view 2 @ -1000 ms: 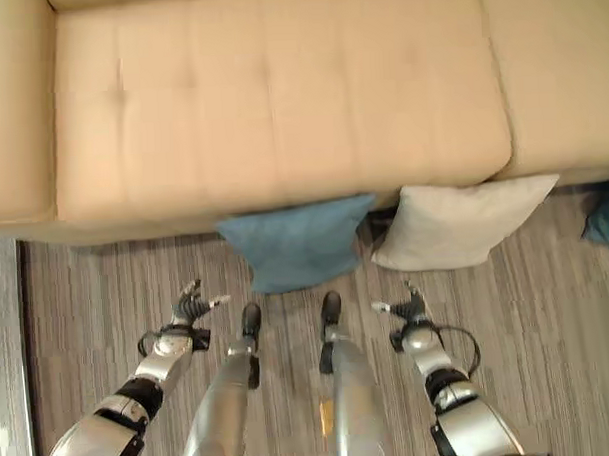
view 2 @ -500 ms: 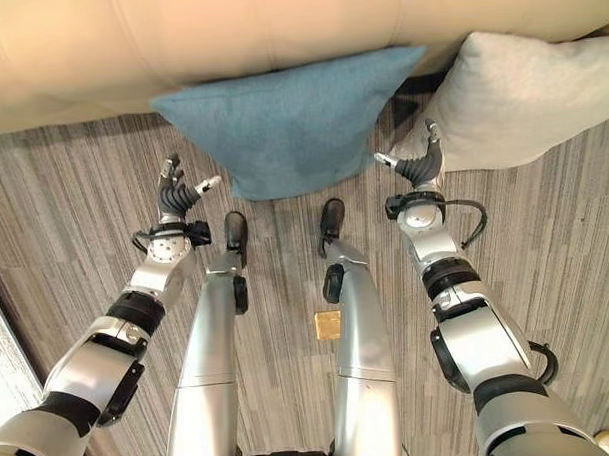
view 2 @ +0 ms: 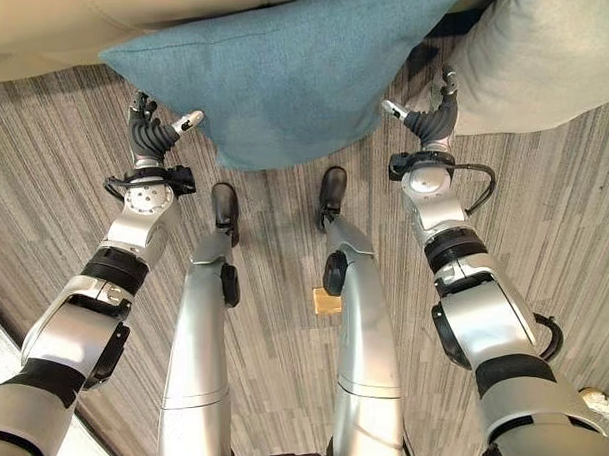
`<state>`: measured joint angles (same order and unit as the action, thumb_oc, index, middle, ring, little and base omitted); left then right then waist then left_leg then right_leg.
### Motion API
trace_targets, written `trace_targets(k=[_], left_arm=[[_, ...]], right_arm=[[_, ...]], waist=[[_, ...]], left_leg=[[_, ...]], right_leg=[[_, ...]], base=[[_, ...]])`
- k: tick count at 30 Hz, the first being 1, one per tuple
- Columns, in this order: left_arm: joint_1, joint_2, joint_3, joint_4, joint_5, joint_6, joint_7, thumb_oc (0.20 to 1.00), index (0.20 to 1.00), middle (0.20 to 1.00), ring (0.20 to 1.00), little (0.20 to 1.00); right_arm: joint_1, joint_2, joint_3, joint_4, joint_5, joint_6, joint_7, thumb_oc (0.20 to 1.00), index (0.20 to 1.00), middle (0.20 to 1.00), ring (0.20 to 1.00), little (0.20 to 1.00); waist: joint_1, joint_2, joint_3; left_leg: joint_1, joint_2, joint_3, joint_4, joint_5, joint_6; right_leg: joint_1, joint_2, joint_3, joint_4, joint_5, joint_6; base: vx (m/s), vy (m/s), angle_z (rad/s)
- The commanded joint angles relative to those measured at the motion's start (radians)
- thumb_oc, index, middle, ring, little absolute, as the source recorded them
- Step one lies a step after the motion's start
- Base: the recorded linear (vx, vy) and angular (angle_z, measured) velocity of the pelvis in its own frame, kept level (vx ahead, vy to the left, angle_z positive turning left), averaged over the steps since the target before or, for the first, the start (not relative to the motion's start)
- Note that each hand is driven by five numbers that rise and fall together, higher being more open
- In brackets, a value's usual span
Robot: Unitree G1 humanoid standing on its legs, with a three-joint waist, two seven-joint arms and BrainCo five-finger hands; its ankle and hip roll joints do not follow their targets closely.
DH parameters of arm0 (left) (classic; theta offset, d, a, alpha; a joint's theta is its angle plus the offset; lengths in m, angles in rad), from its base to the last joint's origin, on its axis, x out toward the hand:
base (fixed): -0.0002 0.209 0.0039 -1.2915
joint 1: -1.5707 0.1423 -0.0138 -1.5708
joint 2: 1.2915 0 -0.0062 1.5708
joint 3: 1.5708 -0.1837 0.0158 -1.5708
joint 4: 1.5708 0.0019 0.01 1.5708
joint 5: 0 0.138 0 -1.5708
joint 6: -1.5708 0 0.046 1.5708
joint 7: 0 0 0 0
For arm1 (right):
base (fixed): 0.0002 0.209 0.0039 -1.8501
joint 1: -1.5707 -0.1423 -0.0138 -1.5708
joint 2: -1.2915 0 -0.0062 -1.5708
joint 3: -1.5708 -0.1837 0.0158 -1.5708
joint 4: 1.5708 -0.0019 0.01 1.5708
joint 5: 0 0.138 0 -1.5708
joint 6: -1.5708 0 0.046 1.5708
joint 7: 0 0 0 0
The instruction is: Pick up all the scattered cushions and arrange them neatly on the sofa.
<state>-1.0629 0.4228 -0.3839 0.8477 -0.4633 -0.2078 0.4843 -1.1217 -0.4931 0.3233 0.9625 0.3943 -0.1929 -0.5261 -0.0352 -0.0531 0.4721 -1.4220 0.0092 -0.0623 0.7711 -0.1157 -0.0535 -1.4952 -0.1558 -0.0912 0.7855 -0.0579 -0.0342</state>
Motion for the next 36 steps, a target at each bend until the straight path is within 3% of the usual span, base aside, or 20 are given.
trace_targets(k=[1,11,17,18,19,20,21,23,30,36], left_arm=[[0.088,-0.026,0.007,0.012,-0.030,-0.033,-0.003,1.000,1.000,1.000,1.000,1.000],[-0.031,-0.069,-0.068,0.002,-0.074,-0.030,-0.014,1.000,1.000,1.000,1.000,1.000],[-0.091,-0.143,-0.089,0.016,-0.170,-0.043,-0.008,1.000,1.000,1.000,1.000,1.000],[-0.095,-0.155,-0.091,0.015,-0.183,-0.045,-0.006,1.000,1.000,1.000,1.000,1.000],[-0.097,-0.160,-0.091,0.011,-0.189,-0.048,-0.005,1.000,1.000,1.000,1.000,1.000],[-0.099,-0.173,-0.092,0.006,-0.201,-0.054,-0.004,1.000,1.000,1.000,1.000,1.000],[-0.096,-0.184,-0.090,-0.005,-0.215,-0.059,-0.006,0.564,0.564,0.564,0.564,0.564],[-0.093,-0.189,-0.087,-0.018,-0.227,-0.069,-0.005,0.200,0.200,0.200,0.200,0.200],[-0.060,-0.184,-0.060,-0.085,-0.255,-0.099,-0.004,0.200,0.200,0.200,0.200,0.200],[0.053,-0.179,0.003,-0.275,-0.245,-0.146,0.004,0.200,0.200,0.200,0.200,0.200]], right_arm=[[0.066,-0.016,0.063,-0.015,0.065,-0.048,0.015,1.000,1.000,1.000,1.000,1.000],[-0.092,0.009,0.181,-0.036,0.111,-0.049,0.050,1.000,1.000,1.000,1.000,1.000],[-0.170,0.109,0.247,-0.036,0.137,-0.048,0.055,1.000,1.000,1.000,1.000,1.000],[-0.174,0.127,0.247,-0.039,0.153,-0.055,0.054,0.959,0.959,0.959,0.959,0.959],[-0.173,0.137,0.246,-0.043,0.159,-0.059,0.054,0.555,0.555,0.555,0.555,0.555],[-0.174,0.155,0.241,-0.048,0.175,-0.067,0.055,0.275,0.275,0.275,0.275,0.275],[-0.173,0.171,0.232,-0.060,0.191,-0.077,0.061,0.200,0.200,0.200,0.200,0.200],[-0.168,0.182,0.226,-0.070,0.196,-0.087,0.063,0.200,0.200,0.200,0.200,0.200],[-0.116,0.177,0.178,-0.128,0.165,-0.114,0.050,0.200,0.200,0.200,0.200,0.200],[-0.007,0.144,0.131,-0.284,0.026,-0.110,0.010,0.200,0.200,0.200,0.200,0.200]], waist=[[-0.005,0.054,-0.130],[0.007,0.058,-0.114],[0.015,0.061,-0.089],[0.016,0.061,-0.088],[0.016,0.062,-0.089],[0.017,0.062,-0.090],[0.015,0.062,-0.092],[0.016,0.061,-0.101],[0.004,0.057,-0.157],[-0.002,0.059,-0.207]], left_leg=[[-0.015,-0.017,0.002,-0.035,-0.023,0.022],[-0.081,-0.027,-0.005,-0.001,-0.022,0.021],[-0.107,-0.027,-0.018,0.039,-0.023,0.017],[-0.109,-0.029,-0.020,0.042,-0.024,0.017],[-0.111,-0.030,-0.021,0.044,-0.024,0.017],[-0.114,-0.031,-0.022,0.046,-0.025,0.016],[-0.117,-0.030,-0.023,0.046,-0.024,0.014],[-0.119,-0.031,-0.022,0.045,-0.023,0.013],[-0.115,-0.034,-0.017,0.016,-0.020,0.005],[-0.044,-0.027,-0.008,-0.068,-0.010,-0.004]], right_leg=[[0.006,0.009,0.054,0.073,-0.119,0.093],[-0.067,0.012,0.056,0.114,-0.124,0.096],[-0.074,0.016,0.051,0.129,-0.124,0.092],[-0.075,0.017,0.049,0.131,-0.125,0.090],[-0.075,0.016,0.048,0.130,-0.125,0.090],[-0.075,0.017,0.048,0.131,-0.126,0.089],[-0.075,0.018,0.046,0.132,-0.127,0.090],[-0.075,0.021,0.044,0.132,-0.128,0.089],[-0.074,0.032,0.038,0.113,-0.122,0.090],[-0.002,0.037,0.018,0.052,-0.116,0.095]], base=[[0.04,-0.005,0.03],[0.03,-0.009,0.01],[0.01,0.001,-0.01],[0.00,0.000,0.00],[0.00,0.000,0.00],[0.00,0.000,0.00],[0.00,0.000,0.00],[0.00,0.000,0.00],[0.00,0.000,0.00],[-0.03,0.019,0.02]])
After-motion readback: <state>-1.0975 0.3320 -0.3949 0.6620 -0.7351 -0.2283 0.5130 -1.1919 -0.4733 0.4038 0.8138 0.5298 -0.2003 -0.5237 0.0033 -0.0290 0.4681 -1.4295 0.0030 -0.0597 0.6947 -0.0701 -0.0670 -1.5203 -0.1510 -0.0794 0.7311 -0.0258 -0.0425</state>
